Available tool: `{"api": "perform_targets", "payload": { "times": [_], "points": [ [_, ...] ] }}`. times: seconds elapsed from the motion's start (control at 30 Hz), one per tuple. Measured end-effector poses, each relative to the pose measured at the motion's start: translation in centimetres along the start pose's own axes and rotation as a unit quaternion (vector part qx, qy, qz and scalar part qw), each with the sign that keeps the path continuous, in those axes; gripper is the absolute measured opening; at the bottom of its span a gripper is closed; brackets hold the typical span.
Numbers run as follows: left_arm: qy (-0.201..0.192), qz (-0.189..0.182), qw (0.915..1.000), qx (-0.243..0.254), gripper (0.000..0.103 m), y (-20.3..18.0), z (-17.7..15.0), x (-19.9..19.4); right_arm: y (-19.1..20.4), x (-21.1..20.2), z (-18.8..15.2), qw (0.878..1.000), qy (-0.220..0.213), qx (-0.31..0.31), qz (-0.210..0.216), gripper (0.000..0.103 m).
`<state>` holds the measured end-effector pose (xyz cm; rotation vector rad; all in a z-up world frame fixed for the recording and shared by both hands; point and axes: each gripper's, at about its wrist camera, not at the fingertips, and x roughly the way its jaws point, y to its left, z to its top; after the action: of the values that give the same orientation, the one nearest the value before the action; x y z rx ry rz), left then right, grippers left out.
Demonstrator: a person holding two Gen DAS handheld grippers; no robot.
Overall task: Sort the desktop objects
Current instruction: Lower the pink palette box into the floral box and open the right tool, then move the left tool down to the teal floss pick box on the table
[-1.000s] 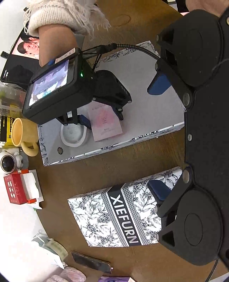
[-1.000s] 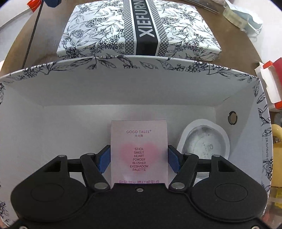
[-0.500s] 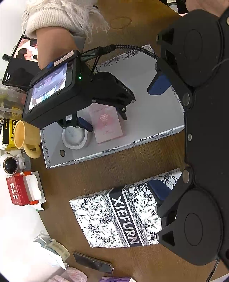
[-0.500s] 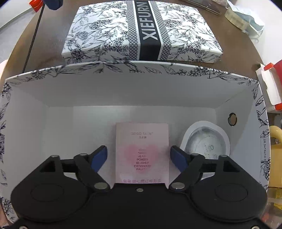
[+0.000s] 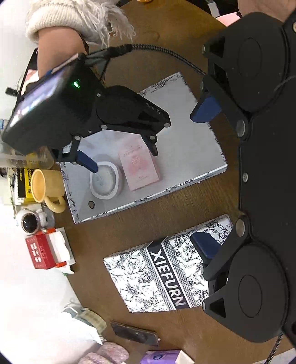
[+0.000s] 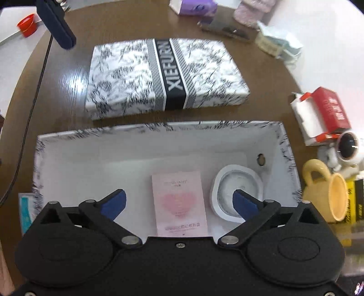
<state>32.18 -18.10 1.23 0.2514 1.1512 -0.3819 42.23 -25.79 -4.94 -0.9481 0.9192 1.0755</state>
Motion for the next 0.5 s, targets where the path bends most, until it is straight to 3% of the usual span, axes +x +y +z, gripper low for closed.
{"api": "perform_targets", "payload": {
  "times": [0.5],
  "points": [
    [-0.037, -0.029, 0.9944, 0.095, 0.103, -2.1, -6.0, -4.8, 9.6, -9.2, -0.9, 0.993, -0.029, 0.075, -0.081, 0.103]
  ]
}}
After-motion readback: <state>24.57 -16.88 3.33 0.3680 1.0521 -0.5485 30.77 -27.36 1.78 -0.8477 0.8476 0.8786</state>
